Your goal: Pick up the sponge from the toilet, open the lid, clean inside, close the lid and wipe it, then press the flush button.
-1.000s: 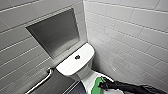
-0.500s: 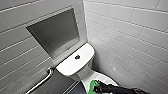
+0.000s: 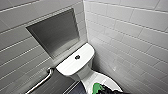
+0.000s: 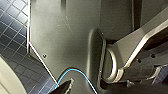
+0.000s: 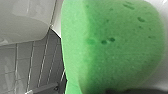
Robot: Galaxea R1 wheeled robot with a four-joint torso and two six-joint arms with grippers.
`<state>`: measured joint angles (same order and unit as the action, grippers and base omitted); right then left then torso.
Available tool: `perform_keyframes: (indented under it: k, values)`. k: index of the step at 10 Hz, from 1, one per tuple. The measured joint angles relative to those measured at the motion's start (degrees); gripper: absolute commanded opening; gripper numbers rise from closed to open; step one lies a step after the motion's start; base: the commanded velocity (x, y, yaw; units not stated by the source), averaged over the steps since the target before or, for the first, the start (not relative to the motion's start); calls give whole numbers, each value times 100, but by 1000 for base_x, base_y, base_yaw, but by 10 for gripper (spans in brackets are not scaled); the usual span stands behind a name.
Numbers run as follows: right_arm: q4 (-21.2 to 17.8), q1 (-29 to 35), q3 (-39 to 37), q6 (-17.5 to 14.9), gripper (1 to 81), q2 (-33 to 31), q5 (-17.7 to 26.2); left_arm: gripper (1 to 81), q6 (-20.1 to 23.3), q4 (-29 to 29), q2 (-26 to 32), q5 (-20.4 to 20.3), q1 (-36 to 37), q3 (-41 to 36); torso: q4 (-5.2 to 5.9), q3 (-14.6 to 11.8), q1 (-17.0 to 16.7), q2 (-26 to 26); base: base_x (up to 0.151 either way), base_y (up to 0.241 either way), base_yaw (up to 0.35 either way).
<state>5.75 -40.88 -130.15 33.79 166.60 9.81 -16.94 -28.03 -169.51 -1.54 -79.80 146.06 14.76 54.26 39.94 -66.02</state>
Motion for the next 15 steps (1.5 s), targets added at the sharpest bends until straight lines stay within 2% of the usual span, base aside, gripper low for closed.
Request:
perform_keyframes:
  k: [3, 5, 7, 11, 13, 15]
  values:
    - [-121, -99, 1264, 38, 10, -896, -325, 811, 0, 0, 0, 5, 0, 0, 0, 0, 0, 0, 0, 0, 0]
    - [-196, -358, 1799, 57, 10, -1580, -588, 811, 0, -2, -1, 2, 0, 0, 0, 0, 0, 0, 0, 0, 0]
    - [-223, -798, 1954, 57, 10, -1891, -697, 811, 2, -2, 0, 2, 0, 0, 0, 0, 0, 0, 0, 0, 0]
    - [-286, -1240, 1826, 52, 10, -2010, -1148, 811, 2, -2, 2, 2, 0, -2, 0, 0, 0, 0, 0, 0, 0]
    - [-300, -1345, 2163, 52, 10, -2517, -1292, 811, 2, -2, 0, 6, 0, -9, 0, 0, 0, 0, 0, 0, 0]
    - [-317, -1654, 2560, 60, 10, -3255, -1614, 811, 11, -2, 10, 16, 0, -13, 0, 0, 0, 0, 0, 0, 0]
